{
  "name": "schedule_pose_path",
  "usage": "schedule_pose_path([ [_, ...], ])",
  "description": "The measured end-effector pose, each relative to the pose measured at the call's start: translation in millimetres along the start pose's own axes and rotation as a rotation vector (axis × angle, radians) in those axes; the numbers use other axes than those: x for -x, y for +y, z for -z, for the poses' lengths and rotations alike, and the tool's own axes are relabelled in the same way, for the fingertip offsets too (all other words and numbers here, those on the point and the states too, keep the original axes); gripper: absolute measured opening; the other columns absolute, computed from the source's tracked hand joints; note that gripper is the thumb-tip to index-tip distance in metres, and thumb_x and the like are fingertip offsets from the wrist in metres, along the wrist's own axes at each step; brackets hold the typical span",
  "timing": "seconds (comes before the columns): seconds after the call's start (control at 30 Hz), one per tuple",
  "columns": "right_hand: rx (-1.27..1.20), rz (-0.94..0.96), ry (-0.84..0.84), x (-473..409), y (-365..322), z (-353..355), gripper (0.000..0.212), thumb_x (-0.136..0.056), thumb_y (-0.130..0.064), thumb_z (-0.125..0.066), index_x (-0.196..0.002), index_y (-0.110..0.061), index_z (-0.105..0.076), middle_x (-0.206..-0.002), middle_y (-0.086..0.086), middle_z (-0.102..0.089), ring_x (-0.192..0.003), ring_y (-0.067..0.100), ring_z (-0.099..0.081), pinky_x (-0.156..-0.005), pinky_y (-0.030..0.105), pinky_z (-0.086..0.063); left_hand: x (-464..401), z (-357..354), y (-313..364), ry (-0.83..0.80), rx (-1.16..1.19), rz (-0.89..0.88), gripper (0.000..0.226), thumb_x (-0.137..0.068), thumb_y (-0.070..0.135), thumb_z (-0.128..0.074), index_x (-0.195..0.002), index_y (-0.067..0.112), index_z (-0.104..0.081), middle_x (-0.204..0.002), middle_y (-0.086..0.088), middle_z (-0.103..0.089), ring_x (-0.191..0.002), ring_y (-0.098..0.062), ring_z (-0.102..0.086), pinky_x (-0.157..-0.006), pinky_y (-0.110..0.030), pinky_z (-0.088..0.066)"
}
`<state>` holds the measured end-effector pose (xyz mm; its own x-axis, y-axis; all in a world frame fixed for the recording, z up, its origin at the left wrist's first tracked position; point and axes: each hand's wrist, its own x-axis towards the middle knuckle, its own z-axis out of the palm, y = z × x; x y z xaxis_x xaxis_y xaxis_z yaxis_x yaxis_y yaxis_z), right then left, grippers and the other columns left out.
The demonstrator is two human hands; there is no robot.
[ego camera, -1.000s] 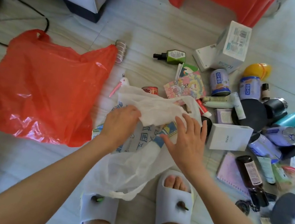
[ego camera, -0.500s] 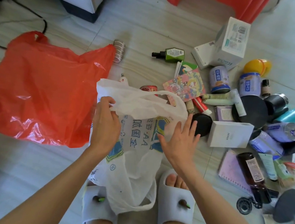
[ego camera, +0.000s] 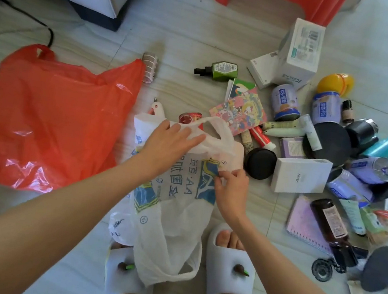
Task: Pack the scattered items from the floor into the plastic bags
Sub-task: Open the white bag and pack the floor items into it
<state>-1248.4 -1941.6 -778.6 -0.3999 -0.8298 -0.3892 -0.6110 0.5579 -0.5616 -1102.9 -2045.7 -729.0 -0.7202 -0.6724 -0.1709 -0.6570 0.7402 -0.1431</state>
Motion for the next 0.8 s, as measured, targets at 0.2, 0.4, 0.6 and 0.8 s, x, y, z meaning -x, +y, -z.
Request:
schedule_pose_path([
  [0.2, -0.756, -0.323, -0.048, -1, -5, 13, 0.021, -0.091, -0.007, -0.051, -0.075, -0.017, -0.06, -0.079, 0.003, -0.062, -0.073, 0.016, -0.059, -0.067, 0.031, -0.049, 27, 1, -41, 0.099, 0.278, 0.224, 0.045, -0.079, 0.014, -0.045, -0.123, 0.014, -0.056, -0.095, -0.017, -0.065, -0.091, -0.034, -0.052, -0.075, -0.041, -0.038],
  [0.4, -0.902, -0.455, 0.006, -12, -18, 29, 0.017, -0.095, -0.006, -0.043, -0.087, -0.011, -0.057, -0.081, 0.005, -0.058, -0.067, 0.012, -0.055, -0.053, 0.016, -0.048, 73, -5, -50, -0.072, 0.761, 0.326, 0.055, -0.084, 0.057, -0.041, -0.108, 0.013, -0.065, -0.097, -0.013, -0.07, -0.09, -0.03, -0.064, -0.074, -0.035, -0.045],
  [0.6, -0.335, 0.0, 0.087, -15, -40, 30, 0.016, -0.097, -0.014, -0.041, -0.102, -0.01, -0.056, -0.093, 0.005, -0.059, -0.069, 0.007, -0.052, -0.056, 0.01, -0.04, 90, -21, -68, 0.043, 0.644, 0.837, 0.043, -0.097, 0.041, -0.034, -0.095, 0.006, -0.06, -0.091, -0.028, -0.065, -0.085, -0.047, -0.058, -0.068, -0.041, -0.041],
  [0.8, 0.053, 0.396, -0.195, -34, -50, 23, 0.028, -0.091, -0.024, -0.055, -0.115, -0.011, -0.057, -0.11, 0.009, -0.058, -0.098, 0.021, -0.052, -0.076, 0.025, -0.035, 100, 1, -40, 0.197, 0.379, 0.768, 0.037, -0.085, 0.011, -0.051, -0.122, 0.007, -0.047, -0.114, -0.024, -0.052, -0.104, -0.041, -0.047, -0.086, -0.05, -0.041],
])
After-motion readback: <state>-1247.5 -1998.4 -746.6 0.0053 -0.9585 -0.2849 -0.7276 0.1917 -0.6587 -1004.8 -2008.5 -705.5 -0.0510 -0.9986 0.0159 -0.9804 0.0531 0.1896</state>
